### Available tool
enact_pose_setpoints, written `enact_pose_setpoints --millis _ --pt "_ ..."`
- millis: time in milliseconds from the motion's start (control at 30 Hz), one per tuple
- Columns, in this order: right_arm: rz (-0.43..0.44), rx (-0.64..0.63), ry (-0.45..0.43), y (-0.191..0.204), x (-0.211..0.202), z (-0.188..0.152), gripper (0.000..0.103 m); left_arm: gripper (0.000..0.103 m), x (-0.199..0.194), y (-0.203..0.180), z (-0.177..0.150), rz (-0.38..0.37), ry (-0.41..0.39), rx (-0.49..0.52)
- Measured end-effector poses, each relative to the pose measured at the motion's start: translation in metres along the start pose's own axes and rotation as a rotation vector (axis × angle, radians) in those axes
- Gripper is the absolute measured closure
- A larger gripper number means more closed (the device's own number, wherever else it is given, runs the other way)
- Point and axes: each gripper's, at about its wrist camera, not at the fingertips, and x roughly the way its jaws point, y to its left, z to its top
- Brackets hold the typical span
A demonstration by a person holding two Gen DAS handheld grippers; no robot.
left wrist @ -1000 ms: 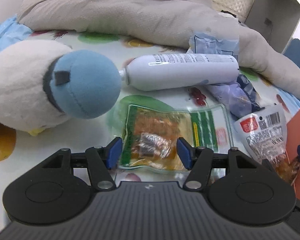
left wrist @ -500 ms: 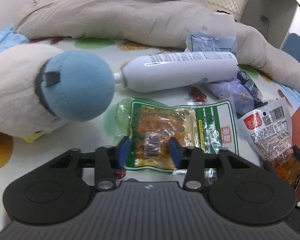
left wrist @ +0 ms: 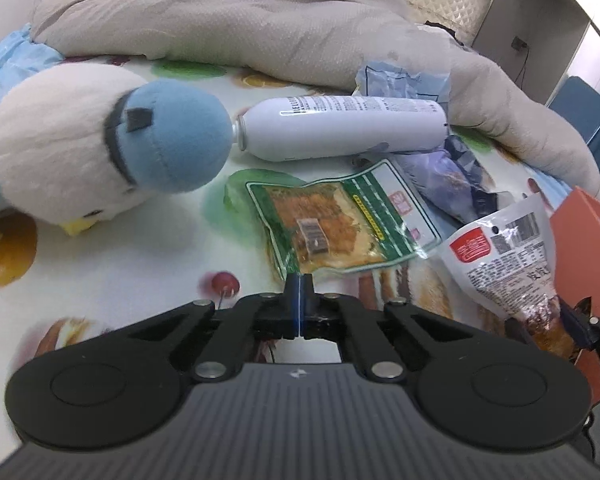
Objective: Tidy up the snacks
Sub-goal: 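Lift the shrimp packet with the right tool while the left tool approaches the green-label packet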
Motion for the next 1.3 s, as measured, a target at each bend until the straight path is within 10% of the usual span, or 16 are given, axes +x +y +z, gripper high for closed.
enact_pose_setpoints --millis 233,300,367,533,800,1067,1300 --pt "0.077 0.078 0.0 -0.008 -0.035 -0.004 0.064 0.102 -0.021 -0.003 -0.002 -0.012 -0.01 0.057" --pt "0.099 0.114 0.006 -0.011 -0.041 -0.006 0.064 0.089 -0.022 -0.007 0.005 0.022 -0.02 0.071" --pt "0.112 0.125 0.012 -0.013 -0.046 -0.008 0.064 0.032 -0.017 -0.013 0.012 0.044 -0.003 0.092" --pt "0.145 0.125 0.017 -0.01 -0.054 -0.015 0.064 0.02 0.012 -0.028 0.029 0.097 -0.011 0.116" --pt "0.131 0.063 0.028 -0.004 -0.052 -0.031 0.064 0.024 0.07 -0.035 0.038 0.1 0.083 0.158" --pt "0.134 0.075 0.023 -0.008 -0.053 -0.033 0.064 0.081 0.06 -0.037 0.031 0.123 0.053 0.208" --pt "0.162 0.098 0.018 -0.011 -0.072 -0.034 0.064 0.089 0.031 -0.031 0.015 0.084 0.073 0.171"
